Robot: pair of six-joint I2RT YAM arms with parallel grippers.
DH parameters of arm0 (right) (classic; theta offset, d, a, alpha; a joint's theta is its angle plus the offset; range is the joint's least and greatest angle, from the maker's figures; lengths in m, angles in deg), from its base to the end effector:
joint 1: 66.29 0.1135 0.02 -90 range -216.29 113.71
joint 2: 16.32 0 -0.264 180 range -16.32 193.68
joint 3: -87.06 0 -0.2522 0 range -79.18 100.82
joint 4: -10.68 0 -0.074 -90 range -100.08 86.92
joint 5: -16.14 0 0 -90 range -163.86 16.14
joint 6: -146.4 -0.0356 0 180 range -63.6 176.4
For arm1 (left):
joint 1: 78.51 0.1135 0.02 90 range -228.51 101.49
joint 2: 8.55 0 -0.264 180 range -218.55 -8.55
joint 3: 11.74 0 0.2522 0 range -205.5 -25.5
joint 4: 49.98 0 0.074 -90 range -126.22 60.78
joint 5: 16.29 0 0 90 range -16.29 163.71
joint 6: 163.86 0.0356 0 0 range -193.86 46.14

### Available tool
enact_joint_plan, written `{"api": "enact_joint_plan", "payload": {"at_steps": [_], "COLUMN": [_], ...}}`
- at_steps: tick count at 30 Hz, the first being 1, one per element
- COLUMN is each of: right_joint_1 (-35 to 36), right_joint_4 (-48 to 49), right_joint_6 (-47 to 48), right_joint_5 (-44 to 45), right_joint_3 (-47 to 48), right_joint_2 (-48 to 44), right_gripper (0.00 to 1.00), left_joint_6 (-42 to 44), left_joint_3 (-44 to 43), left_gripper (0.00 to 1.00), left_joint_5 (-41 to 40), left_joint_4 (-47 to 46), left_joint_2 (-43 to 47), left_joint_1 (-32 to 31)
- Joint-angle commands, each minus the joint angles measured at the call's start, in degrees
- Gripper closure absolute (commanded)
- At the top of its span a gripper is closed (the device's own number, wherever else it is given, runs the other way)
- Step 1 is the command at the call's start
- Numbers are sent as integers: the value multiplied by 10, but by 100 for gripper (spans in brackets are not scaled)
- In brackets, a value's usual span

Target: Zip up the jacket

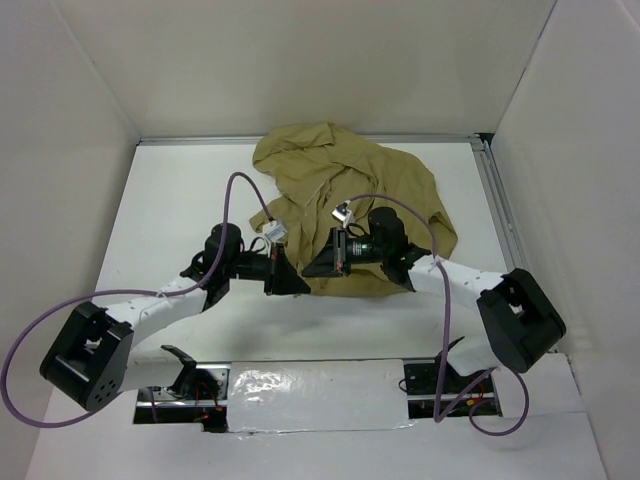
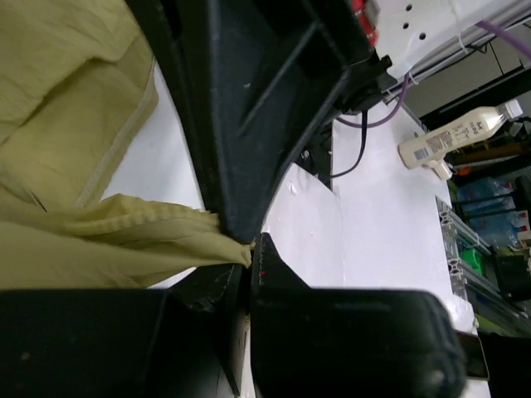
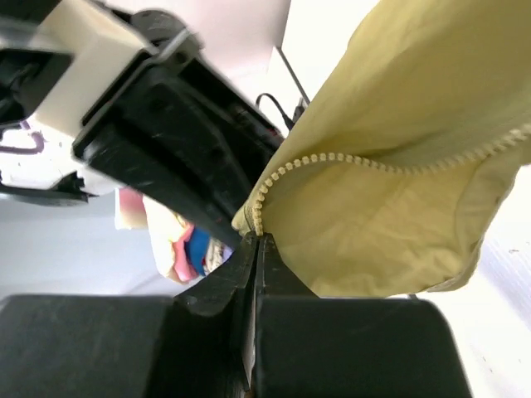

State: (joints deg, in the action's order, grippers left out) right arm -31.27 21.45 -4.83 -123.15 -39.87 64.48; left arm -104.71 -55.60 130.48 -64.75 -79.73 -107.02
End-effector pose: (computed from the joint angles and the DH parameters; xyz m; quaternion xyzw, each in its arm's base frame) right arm 0.2253 0.1908 0.2284 -0.0761 0.7677 0.6264 0.1115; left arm 0.2056 -0.1456 0.2273 0.2833 0.6923 -0.5947 0.2945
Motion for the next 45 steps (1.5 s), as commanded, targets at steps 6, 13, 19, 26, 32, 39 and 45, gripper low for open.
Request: {"api": "enact_joint_plan", "payload": {"at_steps": [6, 13, 19, 26, 32, 39, 45], "right_joint_1": [-13, -6, -13, -11, -17, -16, -18], "right_joint_4": [-101, -136, -136, -98, -106, -97, -132], "right_joint_6": [79, 95, 88, 73, 81, 77, 93], "right_joint_5": [44, 61, 91, 83, 75, 58, 68], "right_joint_3": [28, -5, -63, -81, -62, -62, -53], "right_joint_2": [-21, -37, -63, -74, -81, -71, -77], "right_gripper": [100, 100, 100, 100, 100, 100, 100], "left_joint_6": [24, 30, 10, 6, 8, -3, -4], "left_joint_3": [-7, -9, 4, -21, -39, -41, -43], "left_gripper": [78, 18, 25, 35, 35, 47, 86], "left_joint_5": [-6, -40, -52, -52, -92, -93, -98], "left_joint_4": [-10, 66, 67, 47, 73, 44, 46], "left_joint_2": [44, 62, 38, -28, -65, -73, -67], "left_joint_1": [-15, -19, -32, -60, -89, -96, -98]}}
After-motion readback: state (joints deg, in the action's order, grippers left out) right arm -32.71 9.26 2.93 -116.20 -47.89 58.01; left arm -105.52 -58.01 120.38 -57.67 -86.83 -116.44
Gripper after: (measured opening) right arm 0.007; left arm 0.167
